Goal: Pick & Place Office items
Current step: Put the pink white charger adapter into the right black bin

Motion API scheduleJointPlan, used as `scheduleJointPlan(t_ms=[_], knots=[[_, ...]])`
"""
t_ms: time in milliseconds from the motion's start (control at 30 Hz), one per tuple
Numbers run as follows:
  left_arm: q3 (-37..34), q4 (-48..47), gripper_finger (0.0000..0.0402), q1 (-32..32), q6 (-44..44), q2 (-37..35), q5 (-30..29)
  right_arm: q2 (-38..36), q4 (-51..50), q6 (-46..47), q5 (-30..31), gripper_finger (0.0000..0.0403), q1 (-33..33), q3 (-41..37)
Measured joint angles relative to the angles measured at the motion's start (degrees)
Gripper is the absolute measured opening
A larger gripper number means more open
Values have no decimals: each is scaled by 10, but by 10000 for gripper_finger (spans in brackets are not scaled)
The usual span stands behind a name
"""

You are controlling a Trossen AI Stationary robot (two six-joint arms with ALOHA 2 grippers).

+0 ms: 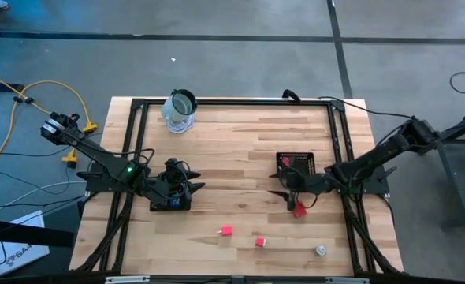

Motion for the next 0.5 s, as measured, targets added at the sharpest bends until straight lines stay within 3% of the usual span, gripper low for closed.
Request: scheduleJointPlan(t_ms=[500], knots=[[0,0,194,0,0,0,0,163,3,44,3,233,81,88]])
